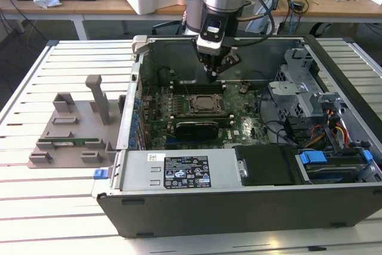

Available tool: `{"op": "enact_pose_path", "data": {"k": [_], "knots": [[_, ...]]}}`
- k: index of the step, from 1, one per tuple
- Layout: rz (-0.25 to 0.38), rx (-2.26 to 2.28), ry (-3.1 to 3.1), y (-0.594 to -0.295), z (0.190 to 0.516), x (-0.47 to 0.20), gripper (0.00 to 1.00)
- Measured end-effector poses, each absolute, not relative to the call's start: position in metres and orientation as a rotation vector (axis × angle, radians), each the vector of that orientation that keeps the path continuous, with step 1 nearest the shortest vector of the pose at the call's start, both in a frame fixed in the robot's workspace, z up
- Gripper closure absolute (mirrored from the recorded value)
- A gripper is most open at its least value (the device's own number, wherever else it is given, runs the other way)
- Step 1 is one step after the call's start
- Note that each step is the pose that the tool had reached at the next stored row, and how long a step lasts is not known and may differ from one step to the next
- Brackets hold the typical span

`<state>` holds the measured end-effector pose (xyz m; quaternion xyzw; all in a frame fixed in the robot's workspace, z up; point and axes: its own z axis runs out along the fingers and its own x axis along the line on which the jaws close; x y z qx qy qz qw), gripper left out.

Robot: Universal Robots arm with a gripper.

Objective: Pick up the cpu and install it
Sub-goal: 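Install the first cpu locking lever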

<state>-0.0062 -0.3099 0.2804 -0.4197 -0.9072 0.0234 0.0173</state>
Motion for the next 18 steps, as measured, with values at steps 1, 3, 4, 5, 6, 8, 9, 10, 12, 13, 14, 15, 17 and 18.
{"op": "enact_pose_path", "data": {"k": [1,3,4,5,6,8,9,10,12,13,14,15,17,18], "knots": [[0.073,-1.276,-2.832,-0.3100,0.2804,-0.0062,0.89],[0.074,-1.235,-2.851,-0.3099,0.2804,-0.0062,0.89],[0.074,-1.218,-2.859,-0.3099,0.2804,-0.0062,0.89],[0.075,-1.169,-2.880,-0.3099,0.2804,-0.0062,0.89],[0.076,-1.140,-2.892,-0.3098,0.2804,-0.0062,0.89],[0.077,-1.078,-2.917,-0.3098,0.2804,-0.0062,0.89],[0.077,-1.056,-2.925,-0.3097,0.2804,-0.0062,0.89],[0.078,-1.021,-2.938,-0.3097,0.2803,-0.0062,0.89],[0.079,-0.955,-2.962,-0.3097,0.2803,-0.0062,0.89],[0.079,-0.921,-2.973,-0.3096,0.2804,-0.0062,0.89],[0.080,-0.888,-2.983,-0.3096,0.2804,-0.0062,0.89],[0.080,-0.855,-2.994,-0.3096,0.2804,-0.0062,0.89],[0.081,-0.814,-3.006,-0.3096,0.2804,-0.0062,0.89],[0.081,-0.786,-3.014,-0.3096,0.2804,-0.0062,0.89]]}}
